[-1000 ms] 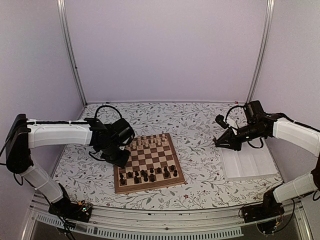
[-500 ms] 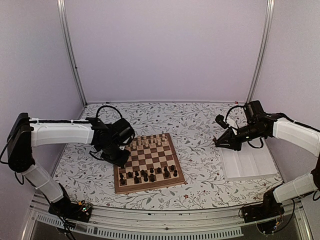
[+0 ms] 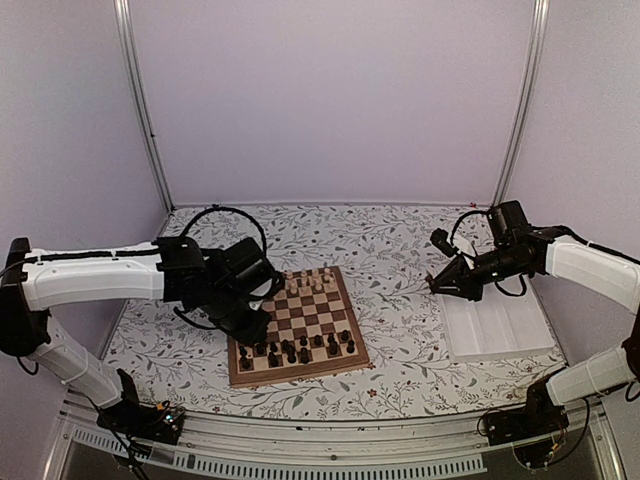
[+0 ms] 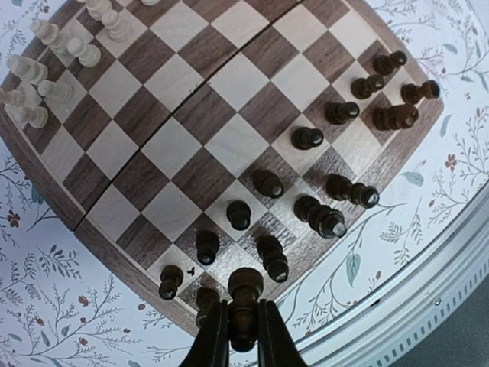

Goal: Set up the chess pieces on the board
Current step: Place the chess piece on the chessboard, then adjust the chess piece, then pick up the chess piece from the chessboard.

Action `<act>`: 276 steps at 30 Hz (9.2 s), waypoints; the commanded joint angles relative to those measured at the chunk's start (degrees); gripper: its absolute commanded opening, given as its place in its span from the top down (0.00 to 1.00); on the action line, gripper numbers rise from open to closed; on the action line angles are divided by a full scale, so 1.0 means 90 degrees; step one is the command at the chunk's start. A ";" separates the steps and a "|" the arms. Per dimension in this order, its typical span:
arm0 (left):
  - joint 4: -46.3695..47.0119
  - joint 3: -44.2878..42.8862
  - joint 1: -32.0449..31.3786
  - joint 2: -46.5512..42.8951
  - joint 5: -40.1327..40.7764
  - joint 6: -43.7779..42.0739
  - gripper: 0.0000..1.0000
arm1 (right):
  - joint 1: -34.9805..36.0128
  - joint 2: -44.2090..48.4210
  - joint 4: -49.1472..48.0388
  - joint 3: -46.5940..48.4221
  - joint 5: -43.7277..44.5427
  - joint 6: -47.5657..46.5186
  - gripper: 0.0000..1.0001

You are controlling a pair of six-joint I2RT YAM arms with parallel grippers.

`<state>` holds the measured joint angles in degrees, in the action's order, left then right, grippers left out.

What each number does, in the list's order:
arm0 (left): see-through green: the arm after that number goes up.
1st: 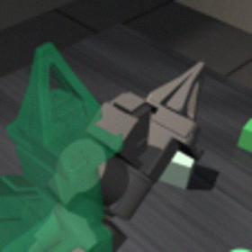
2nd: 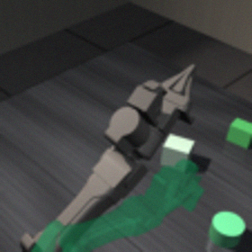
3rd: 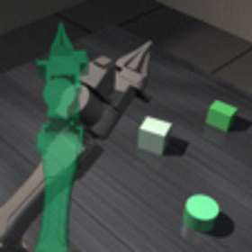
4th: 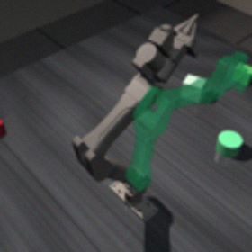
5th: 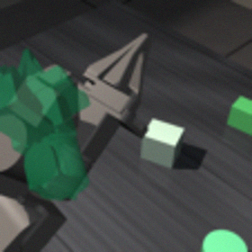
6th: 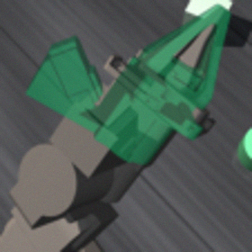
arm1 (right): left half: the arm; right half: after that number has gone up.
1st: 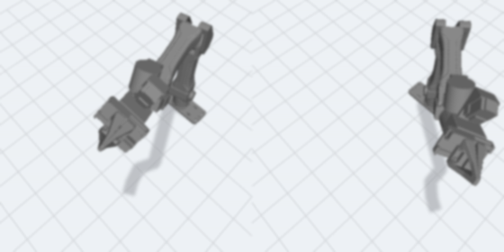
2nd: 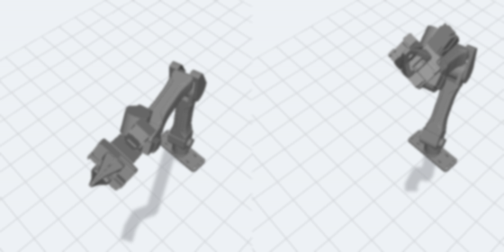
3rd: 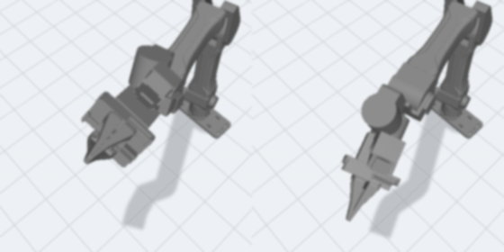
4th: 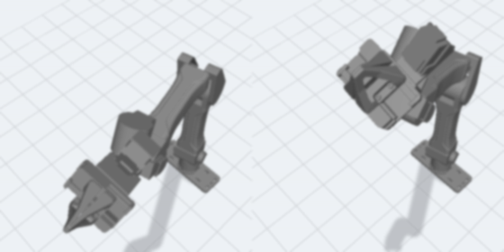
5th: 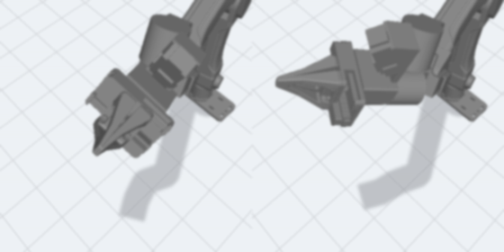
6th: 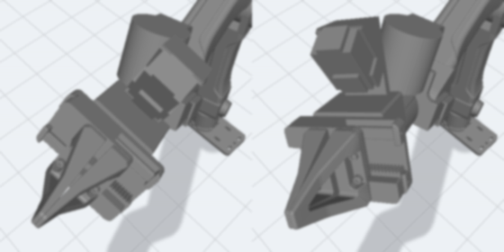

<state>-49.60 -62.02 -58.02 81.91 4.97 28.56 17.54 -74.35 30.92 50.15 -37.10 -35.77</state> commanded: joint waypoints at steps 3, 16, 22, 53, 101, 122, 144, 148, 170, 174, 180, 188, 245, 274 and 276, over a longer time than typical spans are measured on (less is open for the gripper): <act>-0.0200 0.0056 -0.0362 0.0470 -0.0194 0.0050 0.94 | -0.0026 0.0004 -0.0105 -0.0102 0.0030 0.0009 0.95; -0.0270 0.0064 -0.0494 0.0693 -0.0043 0.0138 0.94 | -0.0030 -0.0008 -0.0105 -0.0113 -0.0007 0.0008 0.95; -0.0375 0.0196 -0.0499 0.0753 0.0129 0.0230 0.94 | -0.0025 -0.0018 -0.0103 -0.0113 -0.0018 0.0009 0.95; -0.0004 0.0281 -0.0487 0.1120 0.0228 0.0149 0.79 | -0.0027 -0.0145 -0.0070 -0.0123 -0.0054 0.0000 0.95; 0.5604 -0.1444 0.0436 0.2010 -0.3743 0.0977 0.61 | 0.2740 -0.1700 0.1760 0.3353 0.0947 -0.0304 0.95; 0.5395 -0.1473 0.0407 0.2274 -0.3733 0.1037 0.88 | 0.2739 -0.1556 0.1730 0.3383 0.0952 -0.0254 0.93; 0.9767 -0.0113 0.0301 0.1543 -0.2182 0.0949 0.91 | 0.0187 -0.1447 -0.2823 0.1882 -0.4996 0.5445 0.48; 0.9777 -0.0344 0.0248 0.1752 -0.2207 0.0848 0.91 | 0.0487 -0.1581 -0.3220 0.1889 -0.5159 0.5856 0.47; 0.9311 -0.0873 0.0158 0.2172 -0.2308 0.0720 0.78 | 0.0579 -0.1716 -0.3828 0.1866 -0.5106 0.6438 0.99; 0.7790 -0.1096 0.0175 0.1506 -0.1566 -0.0375 0.63 | 0.0516 -0.1652 -0.1373 0.2679 -0.3925 0.4803 1.00; 0.5439 -0.1266 0.0731 0.0281 -0.0114 -0.1735 0.47 | 0.1126 -0.1722 0.1039 0.3809 -0.1519 0.1676 1.00; 0.5013 -0.0579 0.2109 -0.0708 0.1103 -0.2509 0.39 | 0.2337 -0.1949 0.1639 0.4328 0.0531 0.0569 1.00; -0.0142 0.0739 0.0042 -0.0835 -0.0581 -0.0630 0.57 | 0.4297 -0.2535 0.2801 0.4380 0.3175 -0.0410 1.00; 0.0147 0.0397 -0.0224 0.0502 -0.0195 -0.0971 0.72 | 0.4209 -0.2291 0.2601 0.4070 0.3175 -0.0391 1.00; 0.0151 0.0364 -0.0231 0.0530 -0.0210 -0.0982 0.76 | 0.4194 -0.2305 0.2593 0.4052 0.3178 -0.0391 1.00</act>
<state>-49.21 -57.08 -59.16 85.84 3.11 20.88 55.79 -97.10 55.11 87.50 -8.80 -39.07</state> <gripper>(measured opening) 0.272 0.072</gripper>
